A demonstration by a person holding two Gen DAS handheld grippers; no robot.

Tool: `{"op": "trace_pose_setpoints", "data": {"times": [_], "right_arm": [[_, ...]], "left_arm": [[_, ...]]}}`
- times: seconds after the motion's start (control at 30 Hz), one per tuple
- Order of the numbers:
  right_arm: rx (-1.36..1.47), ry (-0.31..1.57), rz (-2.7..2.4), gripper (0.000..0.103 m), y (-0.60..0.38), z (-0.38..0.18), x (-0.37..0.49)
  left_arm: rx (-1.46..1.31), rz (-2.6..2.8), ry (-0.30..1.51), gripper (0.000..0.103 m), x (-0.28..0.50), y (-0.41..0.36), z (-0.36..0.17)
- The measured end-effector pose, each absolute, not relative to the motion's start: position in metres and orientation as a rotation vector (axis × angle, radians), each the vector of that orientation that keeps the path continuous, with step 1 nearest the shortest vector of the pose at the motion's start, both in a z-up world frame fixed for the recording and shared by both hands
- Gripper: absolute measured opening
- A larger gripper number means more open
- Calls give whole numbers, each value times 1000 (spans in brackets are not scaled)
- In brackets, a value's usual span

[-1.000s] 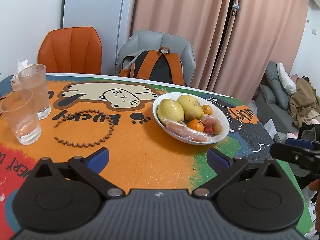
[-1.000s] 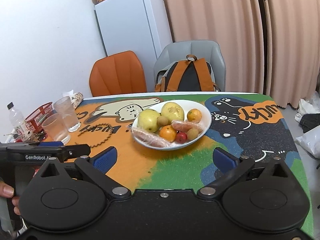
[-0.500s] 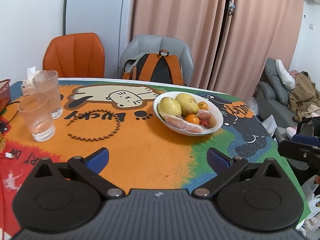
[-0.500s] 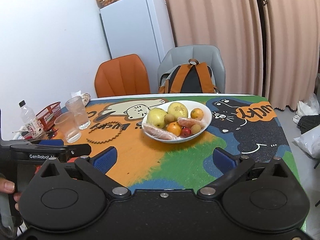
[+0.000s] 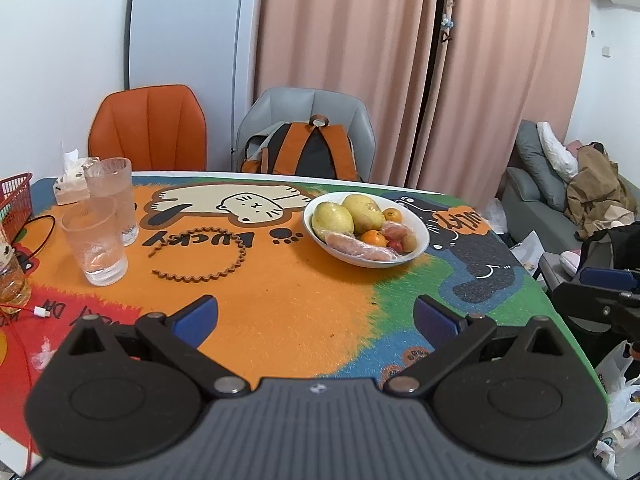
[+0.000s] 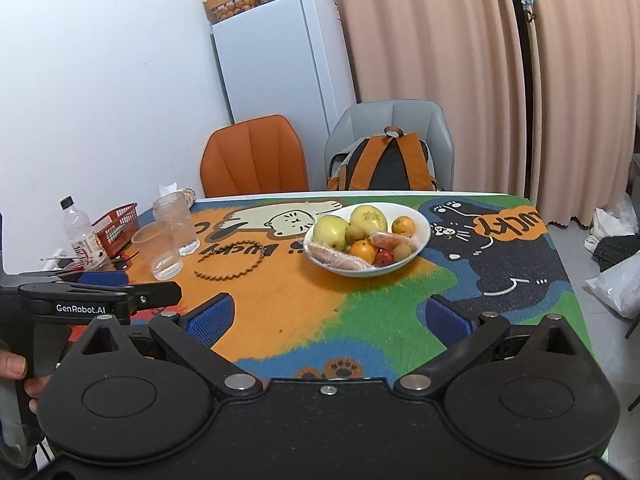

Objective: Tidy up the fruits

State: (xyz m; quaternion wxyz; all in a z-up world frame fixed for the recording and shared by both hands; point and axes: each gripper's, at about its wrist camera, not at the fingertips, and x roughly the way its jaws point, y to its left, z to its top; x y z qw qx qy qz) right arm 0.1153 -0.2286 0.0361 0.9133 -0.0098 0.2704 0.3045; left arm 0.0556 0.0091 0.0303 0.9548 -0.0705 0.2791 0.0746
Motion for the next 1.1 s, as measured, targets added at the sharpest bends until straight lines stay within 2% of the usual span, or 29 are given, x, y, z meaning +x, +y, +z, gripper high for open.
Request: {"op": "trace_pose_setpoints", "data": {"times": [0.3, 1.1], "right_arm": [[-29, 547, 623, 103, -238, 46, 94], [-67, 538, 637, 103, -229, 49, 84]], "left_arm": [[-129, 127, 554, 103, 29, 6, 30], [-142, 142, 536, 103, 19, 16, 40]]}}
